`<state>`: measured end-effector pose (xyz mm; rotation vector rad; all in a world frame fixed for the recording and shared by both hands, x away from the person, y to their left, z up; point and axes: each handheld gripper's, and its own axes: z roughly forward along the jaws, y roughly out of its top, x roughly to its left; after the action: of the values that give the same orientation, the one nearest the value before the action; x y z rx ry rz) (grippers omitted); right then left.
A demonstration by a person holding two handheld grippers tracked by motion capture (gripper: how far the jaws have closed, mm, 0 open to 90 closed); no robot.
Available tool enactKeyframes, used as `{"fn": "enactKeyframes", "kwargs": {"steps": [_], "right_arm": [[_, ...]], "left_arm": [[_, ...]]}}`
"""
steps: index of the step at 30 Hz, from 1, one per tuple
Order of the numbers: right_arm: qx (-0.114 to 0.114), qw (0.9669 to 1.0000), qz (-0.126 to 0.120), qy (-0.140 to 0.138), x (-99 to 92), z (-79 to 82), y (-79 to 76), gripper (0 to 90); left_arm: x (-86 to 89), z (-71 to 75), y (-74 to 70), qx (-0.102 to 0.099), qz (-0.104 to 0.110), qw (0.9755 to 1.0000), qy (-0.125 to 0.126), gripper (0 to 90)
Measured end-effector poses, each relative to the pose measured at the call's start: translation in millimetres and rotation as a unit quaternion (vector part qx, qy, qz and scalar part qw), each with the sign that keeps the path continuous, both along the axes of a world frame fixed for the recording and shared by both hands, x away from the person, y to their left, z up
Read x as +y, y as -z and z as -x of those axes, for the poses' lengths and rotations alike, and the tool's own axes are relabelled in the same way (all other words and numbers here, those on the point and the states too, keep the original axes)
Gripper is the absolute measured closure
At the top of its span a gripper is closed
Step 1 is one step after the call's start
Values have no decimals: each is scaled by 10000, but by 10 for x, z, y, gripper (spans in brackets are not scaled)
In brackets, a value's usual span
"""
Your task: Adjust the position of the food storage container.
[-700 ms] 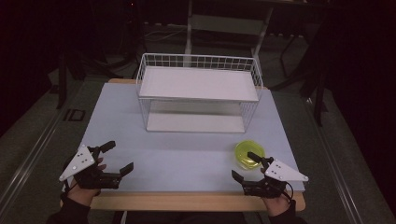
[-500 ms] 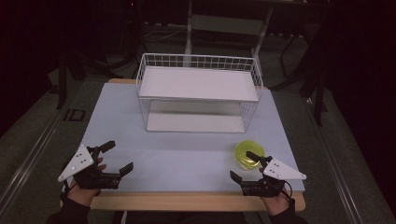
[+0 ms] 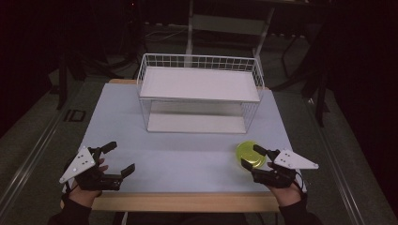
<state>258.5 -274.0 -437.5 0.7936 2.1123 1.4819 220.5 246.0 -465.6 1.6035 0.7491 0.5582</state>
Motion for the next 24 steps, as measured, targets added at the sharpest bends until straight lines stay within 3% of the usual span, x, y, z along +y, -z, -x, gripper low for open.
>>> {"fn": "enactKeyframes", "kwargs": {"steps": [1, 3, 4, 6, 7, 10, 11, 12, 13, 17, 19, 21, 24], "right_arm": [[-29, 9997, 68, 231, -106, -34, -2, 525], [22, 9995, 99, 288, -191, -72, -3, 579], [20, 9991, 116, 396, -235, -87, 4, 652], [51, 9989, 132, 449, -285, -107, 13, 676], [148, 9978, 191, 617, -399, -151, 42, 752], [231, 9967, 290, 727, -483, -183, 77, 773], [371, 9955, 278, 826, -579, -221, 140, 821], [371, 9955, 278, 826, -579, -221, 140, 821], [551, 9934, 332, 946, -661, -254, 239, 873], [635, 9912, 357, 1108, -750, -285, 357, 885], [801, 9867, 352, 1371, -850, -331, 475, 897], [919, 9843, 415, 1448, -864, -354, 540, 899], [1297, 9773, 483, 1605, -867, -416, 653, 900]], "left_arm": [[1, 0, 1, 1, 12, 10000, -7, 17], [3, -4, 4, 18, 24, 10000, -14, 17], [3, -5, 4, 20, 30, 10000, -15, 17], [2, -6, 4, 20, 31, 10000, -15, 17], [1, -6, 4, 22, 40, 10000, -10, 17], [-1, -6, 4, 15, 40, 10000, -18, 17], [-1, -7, 5, 25, 48, 10000, -17, 17], [-1, -7, 5, 25, 48, 10000, -17, 17], [-1, -8, 5, 24, 44, 10000, -15, 17], [-1, -9, 4, 20, 46, 10000, -21, 17], [-2, -3, -1, -17, 45, 10000, -14, 17], [-2, -2, -1, -24, 36, 10000, -12, 17], [-3, 2, -6, -42, 51, 10000, -7, 17]]}}
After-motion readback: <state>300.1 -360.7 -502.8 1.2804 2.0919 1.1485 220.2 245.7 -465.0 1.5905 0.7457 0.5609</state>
